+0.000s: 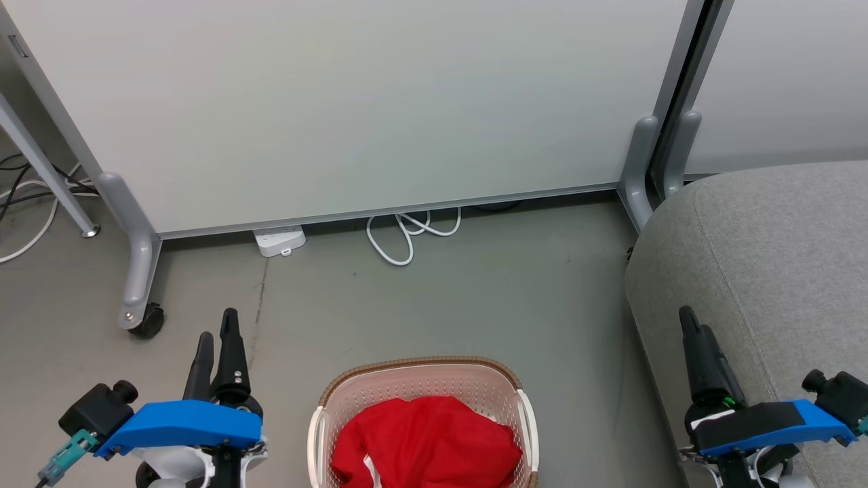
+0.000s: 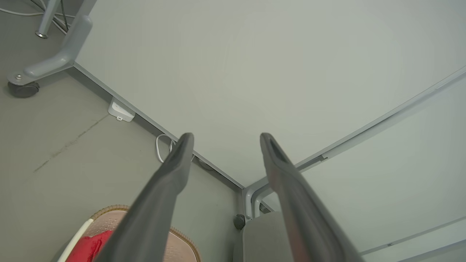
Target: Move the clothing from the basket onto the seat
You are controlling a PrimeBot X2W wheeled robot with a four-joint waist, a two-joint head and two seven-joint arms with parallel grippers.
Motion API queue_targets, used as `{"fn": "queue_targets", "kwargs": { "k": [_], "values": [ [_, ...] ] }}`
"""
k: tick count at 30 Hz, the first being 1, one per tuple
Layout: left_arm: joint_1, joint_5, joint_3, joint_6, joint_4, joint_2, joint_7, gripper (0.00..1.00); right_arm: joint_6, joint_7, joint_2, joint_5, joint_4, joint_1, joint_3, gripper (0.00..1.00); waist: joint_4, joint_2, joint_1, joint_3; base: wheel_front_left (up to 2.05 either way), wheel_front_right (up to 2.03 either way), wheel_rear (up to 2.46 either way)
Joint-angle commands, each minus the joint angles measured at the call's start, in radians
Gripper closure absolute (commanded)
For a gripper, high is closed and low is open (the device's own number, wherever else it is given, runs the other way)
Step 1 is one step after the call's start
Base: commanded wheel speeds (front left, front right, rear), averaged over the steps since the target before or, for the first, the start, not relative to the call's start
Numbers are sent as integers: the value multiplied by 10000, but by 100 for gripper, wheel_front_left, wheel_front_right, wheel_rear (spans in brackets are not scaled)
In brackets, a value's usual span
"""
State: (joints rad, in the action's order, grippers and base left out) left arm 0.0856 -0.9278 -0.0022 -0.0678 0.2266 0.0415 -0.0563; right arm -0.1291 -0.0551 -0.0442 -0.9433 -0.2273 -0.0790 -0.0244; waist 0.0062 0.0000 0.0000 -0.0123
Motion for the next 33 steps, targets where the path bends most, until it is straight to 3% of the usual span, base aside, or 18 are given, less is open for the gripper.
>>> {"fn": "queue_targets", "kwargs": {
  "k": [1,33],
  "values": [
    [287,403,-74,44,-93,83,-109,0,-20,-112,-66,417,158,-266,66,0,5,0,0,2,0,0,0],
    [309,4465,-892,103,363,98,-1021,0,-23,-1031,-76,4383,-243,-243,302,0,111,0,0,45,0,0,0]
  ]
}}
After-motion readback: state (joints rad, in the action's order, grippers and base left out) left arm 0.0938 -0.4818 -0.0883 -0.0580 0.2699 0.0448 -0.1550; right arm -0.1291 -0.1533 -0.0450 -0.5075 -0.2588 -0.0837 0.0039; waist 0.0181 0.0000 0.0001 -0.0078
